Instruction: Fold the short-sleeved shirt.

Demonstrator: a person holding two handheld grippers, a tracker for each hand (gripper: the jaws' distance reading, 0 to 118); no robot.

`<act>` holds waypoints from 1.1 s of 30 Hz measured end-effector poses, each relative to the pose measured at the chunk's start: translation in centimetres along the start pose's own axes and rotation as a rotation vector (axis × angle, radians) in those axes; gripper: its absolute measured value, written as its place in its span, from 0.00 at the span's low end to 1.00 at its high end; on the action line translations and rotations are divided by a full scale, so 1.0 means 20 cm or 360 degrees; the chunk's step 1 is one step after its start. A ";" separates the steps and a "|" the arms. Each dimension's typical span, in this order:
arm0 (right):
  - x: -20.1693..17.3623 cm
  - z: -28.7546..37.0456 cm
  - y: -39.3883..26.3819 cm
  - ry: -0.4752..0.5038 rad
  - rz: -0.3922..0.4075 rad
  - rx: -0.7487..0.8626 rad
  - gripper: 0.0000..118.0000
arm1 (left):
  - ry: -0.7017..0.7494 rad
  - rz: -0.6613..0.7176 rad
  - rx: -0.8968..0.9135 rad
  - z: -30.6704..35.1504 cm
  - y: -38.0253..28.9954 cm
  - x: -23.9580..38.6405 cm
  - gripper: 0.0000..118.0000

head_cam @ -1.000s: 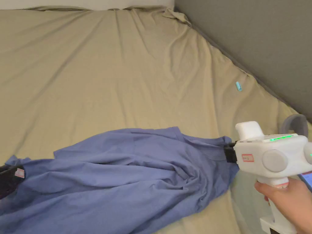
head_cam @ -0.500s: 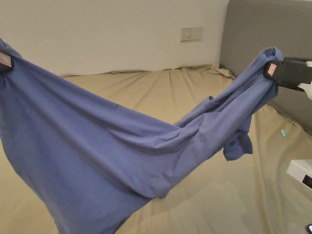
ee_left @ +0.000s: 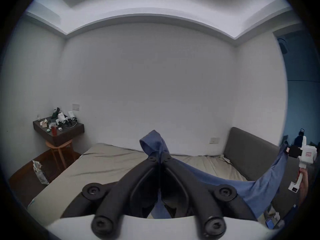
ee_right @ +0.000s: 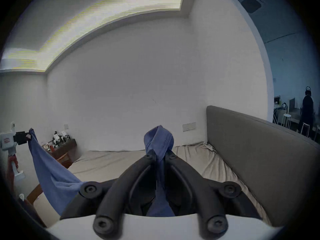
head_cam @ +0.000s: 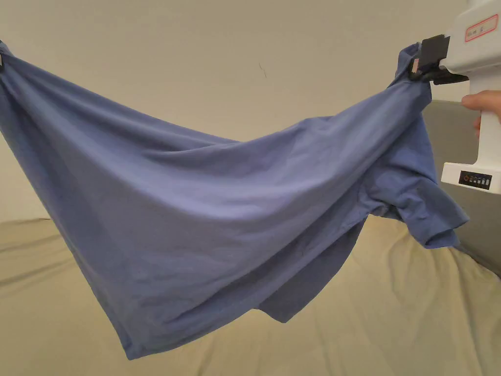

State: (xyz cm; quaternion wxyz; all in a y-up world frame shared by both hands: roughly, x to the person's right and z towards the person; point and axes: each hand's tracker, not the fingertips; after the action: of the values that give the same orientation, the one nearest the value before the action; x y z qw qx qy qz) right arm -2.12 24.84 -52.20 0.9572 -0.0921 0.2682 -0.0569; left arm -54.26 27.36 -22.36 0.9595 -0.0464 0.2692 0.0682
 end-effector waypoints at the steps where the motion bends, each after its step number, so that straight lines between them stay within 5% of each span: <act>1: 0.00 -0.08 0.01 -0.0020 -0.0026 -0.0005 0.09 | 0.0035 0.0038 -0.0006 -0.06 0.00 -0.01 0.00; 9: -0.02 -0.62 -0.15 -0.0137 0.0000 -0.0050 0.08 | 0.0127 0.0065 -0.0085 -0.60 -0.32 -0.05 0.00; 19: 0.22 -1.06 -1.18 -0.0112 -0.0091 -0.0381 0.08 | -0.0005 0.0317 -0.0489 -0.99 -1.47 -0.18 0.00; 25: 0.34 -1.04 -1.73 -0.0145 -0.0073 -0.0541 0.08 | 0.0035 0.0423 -0.0673 -0.95 -1.96 -0.27 0.00; 33: 0.39 -0.67 -1.99 -0.0097 -0.0070 -0.0569 0.08 | -0.0035 0.0407 -0.0712 -0.60 -2.10 -0.32 0.00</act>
State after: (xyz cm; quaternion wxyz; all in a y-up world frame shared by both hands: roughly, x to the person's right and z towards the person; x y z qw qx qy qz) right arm -4.94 -17.21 -59.19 0.9318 -0.2684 0.2429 -0.0264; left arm -59.25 -16.24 -27.04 0.9118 -0.2224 0.2407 0.2473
